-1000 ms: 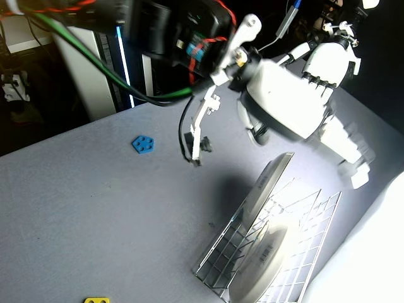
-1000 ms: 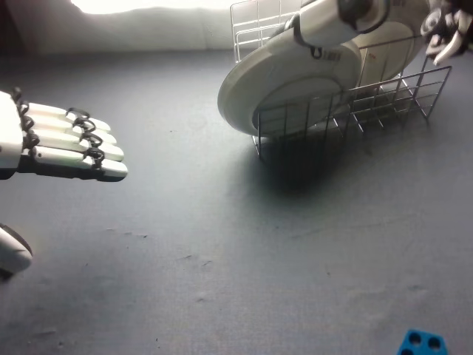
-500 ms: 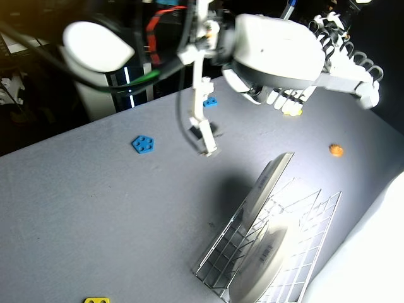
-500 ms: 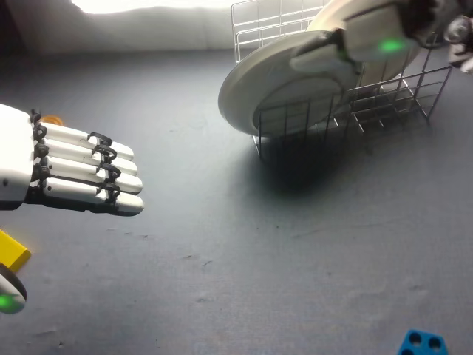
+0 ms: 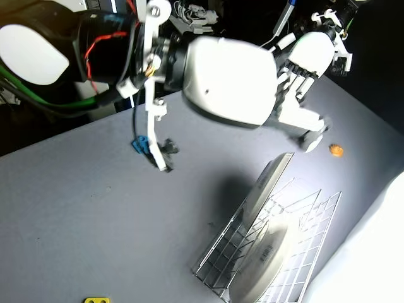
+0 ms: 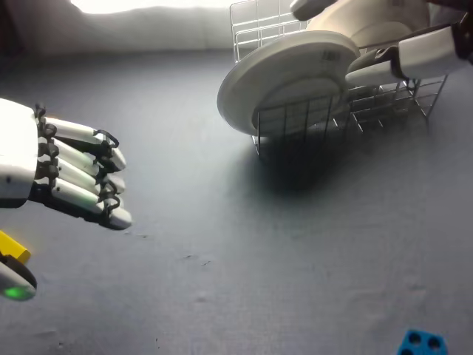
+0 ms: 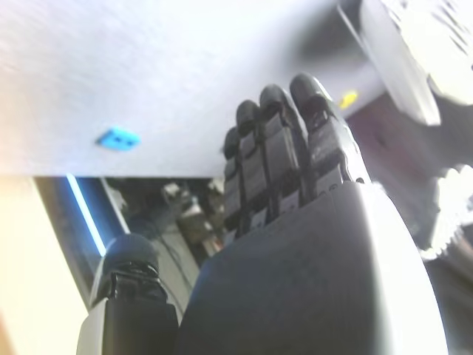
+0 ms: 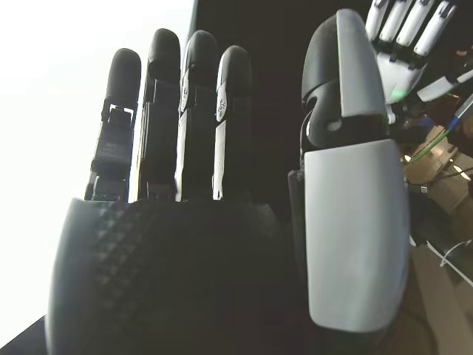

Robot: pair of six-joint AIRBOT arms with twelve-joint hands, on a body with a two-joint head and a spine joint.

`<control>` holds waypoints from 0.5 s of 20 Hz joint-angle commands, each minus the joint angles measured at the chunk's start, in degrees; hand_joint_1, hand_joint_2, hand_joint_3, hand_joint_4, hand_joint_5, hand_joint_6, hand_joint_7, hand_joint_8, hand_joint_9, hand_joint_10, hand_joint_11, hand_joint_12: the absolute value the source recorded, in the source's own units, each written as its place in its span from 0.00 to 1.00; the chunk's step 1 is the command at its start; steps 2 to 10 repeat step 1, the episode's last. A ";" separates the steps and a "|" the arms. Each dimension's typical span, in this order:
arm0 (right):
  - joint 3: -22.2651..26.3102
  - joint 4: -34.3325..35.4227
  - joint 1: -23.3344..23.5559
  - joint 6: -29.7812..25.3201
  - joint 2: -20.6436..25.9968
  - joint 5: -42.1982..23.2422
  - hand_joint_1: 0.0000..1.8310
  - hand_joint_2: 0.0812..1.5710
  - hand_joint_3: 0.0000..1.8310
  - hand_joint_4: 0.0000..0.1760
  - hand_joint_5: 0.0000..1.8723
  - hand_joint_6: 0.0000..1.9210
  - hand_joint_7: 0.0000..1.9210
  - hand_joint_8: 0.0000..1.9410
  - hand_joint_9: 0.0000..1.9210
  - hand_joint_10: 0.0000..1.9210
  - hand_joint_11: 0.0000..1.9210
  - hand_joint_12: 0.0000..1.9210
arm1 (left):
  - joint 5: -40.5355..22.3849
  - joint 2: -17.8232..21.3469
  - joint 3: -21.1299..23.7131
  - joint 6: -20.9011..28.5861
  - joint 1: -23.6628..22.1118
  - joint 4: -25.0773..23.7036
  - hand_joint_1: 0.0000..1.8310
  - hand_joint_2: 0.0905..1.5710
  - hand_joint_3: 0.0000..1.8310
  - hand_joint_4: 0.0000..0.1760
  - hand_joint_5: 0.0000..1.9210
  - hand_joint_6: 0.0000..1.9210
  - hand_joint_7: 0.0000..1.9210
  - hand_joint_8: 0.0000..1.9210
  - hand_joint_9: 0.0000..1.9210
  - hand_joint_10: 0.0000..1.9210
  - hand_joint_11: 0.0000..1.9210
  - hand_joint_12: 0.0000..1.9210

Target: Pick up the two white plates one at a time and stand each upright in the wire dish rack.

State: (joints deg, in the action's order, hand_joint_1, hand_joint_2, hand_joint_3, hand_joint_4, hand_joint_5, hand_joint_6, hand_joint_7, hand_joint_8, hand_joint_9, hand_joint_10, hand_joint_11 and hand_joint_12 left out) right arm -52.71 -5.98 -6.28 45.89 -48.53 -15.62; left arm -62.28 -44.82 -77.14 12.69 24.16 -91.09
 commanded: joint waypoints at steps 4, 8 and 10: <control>0.07 0.44 0.37 0.17 0.28 -6.57 0.56 0.56 0.00 0.00 0.31 0.62 0.30 0.65 0.26 0.65 0.03 0.82 | -1.94 0.60 -0.05 0.08 -0.32 4.32 0.18 0.75 0.00 0.00 0.33 0.06 0.33 0.18 0.26 0.23 0.02 0.48; 0.07 0.44 0.37 0.17 0.28 -6.57 0.56 0.56 0.00 0.00 0.31 0.62 0.30 0.65 0.26 0.65 0.03 0.82 | -1.94 0.60 -0.05 0.08 -0.32 4.32 0.18 0.75 0.00 0.00 0.33 0.06 0.33 0.18 0.26 0.23 0.02 0.48; 0.07 0.44 0.37 0.17 0.28 -6.57 0.56 0.56 0.00 0.00 0.31 0.62 0.30 0.65 0.26 0.65 0.03 0.82 | -1.94 0.60 -0.05 0.08 -0.32 4.32 0.18 0.75 0.00 0.00 0.33 0.06 0.33 0.18 0.26 0.23 0.02 0.48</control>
